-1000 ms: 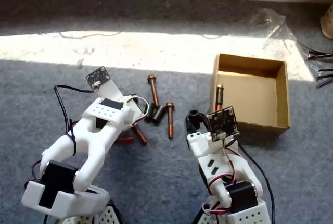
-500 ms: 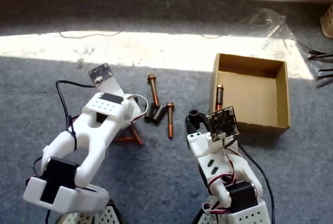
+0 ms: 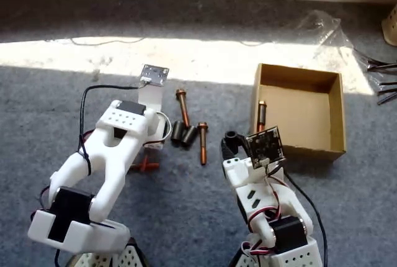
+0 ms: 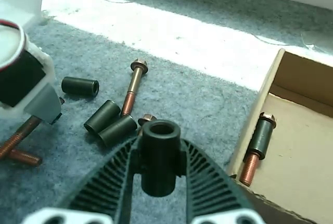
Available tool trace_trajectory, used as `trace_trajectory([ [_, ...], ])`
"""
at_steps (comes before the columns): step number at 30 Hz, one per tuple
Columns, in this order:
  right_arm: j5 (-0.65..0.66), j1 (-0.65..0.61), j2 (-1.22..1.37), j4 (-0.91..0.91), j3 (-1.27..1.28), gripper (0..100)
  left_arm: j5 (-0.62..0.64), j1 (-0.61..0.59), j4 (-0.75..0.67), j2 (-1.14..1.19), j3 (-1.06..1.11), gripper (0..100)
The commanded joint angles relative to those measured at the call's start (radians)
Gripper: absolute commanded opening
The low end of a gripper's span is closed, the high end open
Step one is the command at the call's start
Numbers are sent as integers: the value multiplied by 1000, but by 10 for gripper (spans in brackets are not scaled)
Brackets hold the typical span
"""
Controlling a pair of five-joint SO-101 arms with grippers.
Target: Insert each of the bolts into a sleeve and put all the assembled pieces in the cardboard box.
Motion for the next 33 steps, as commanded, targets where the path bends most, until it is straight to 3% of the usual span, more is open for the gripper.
trace_trajectory([
  [1, -8, 1, -7, -31, -15, 5, -20, -5, 2, -7, -62, 5],
  [6, -8, 1, -7, -31, -15, 5, -35, -12, 5, -7, -58, 5],
  [12, -8, 1, -7, -38, 2, 5, -295, -12, 5, -16, -58, 5],
  [20, -8, -5, -7, -38, 7, 5, -304, -12, 95, -51, -162, 5],
  [27, -15, -5, -7, -42, 7, 5, -304, -2, 149, -426, -96, 5],
  [33, -15, -30, -7, -193, 122, 5, -304, -4, 149, -794, 16, 5],
])
